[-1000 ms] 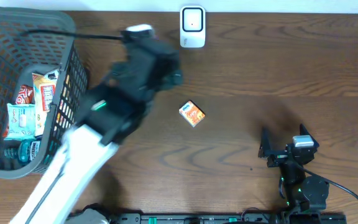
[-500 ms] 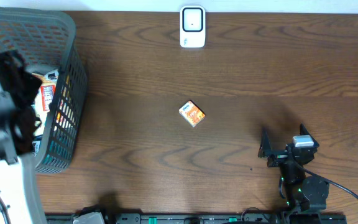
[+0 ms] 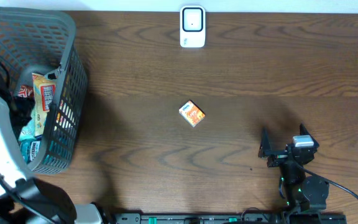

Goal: Scan the item barcode
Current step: 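Reach the left gripper into the basket and grasp the Listerine bottle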

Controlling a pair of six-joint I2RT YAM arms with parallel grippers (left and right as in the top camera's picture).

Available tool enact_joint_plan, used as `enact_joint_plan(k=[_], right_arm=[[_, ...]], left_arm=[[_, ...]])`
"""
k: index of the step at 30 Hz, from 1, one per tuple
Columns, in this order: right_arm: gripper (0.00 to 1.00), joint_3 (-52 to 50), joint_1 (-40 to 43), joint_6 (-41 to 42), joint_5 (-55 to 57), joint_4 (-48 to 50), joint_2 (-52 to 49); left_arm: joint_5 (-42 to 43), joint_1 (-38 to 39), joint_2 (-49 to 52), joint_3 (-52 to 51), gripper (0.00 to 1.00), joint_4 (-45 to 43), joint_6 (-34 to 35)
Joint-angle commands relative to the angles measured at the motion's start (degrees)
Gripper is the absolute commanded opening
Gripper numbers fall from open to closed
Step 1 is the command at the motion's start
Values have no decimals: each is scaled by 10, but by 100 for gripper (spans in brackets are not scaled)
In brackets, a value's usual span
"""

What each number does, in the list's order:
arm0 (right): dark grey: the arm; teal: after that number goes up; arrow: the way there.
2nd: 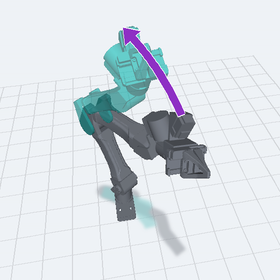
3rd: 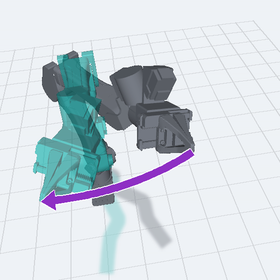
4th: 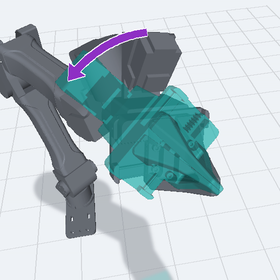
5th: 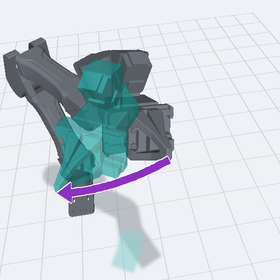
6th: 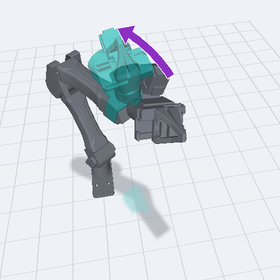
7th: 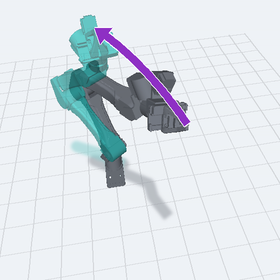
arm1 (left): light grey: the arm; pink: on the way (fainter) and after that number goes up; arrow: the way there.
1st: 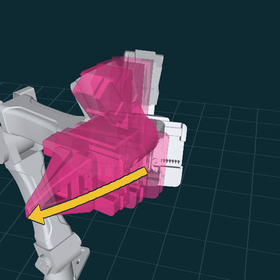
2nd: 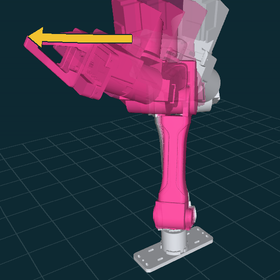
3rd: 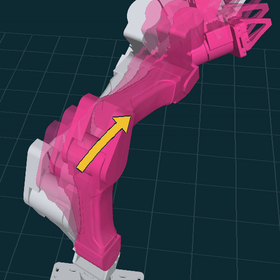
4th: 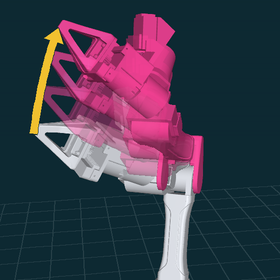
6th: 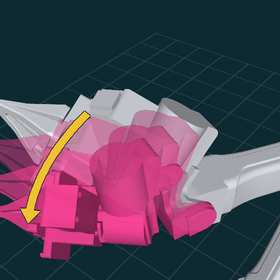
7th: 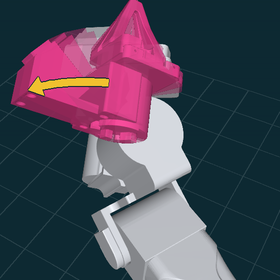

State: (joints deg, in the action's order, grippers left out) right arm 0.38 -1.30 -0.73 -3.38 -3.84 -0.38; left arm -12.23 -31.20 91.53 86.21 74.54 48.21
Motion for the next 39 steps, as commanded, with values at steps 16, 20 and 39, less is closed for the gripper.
enact_joint_plan(k=[16,20,39], right_arm=[[99,-1,1,-8,0,-2,0],[99,-1,1,-8,0,-2,0],[99,-1,1,-8,0,-2,0]], left_arm=[[2,-9,26,-211,97,-202,-27],[2,-9,28,-235,98,-238,-27],[3,-9,29,-314,98,-330,-25]])
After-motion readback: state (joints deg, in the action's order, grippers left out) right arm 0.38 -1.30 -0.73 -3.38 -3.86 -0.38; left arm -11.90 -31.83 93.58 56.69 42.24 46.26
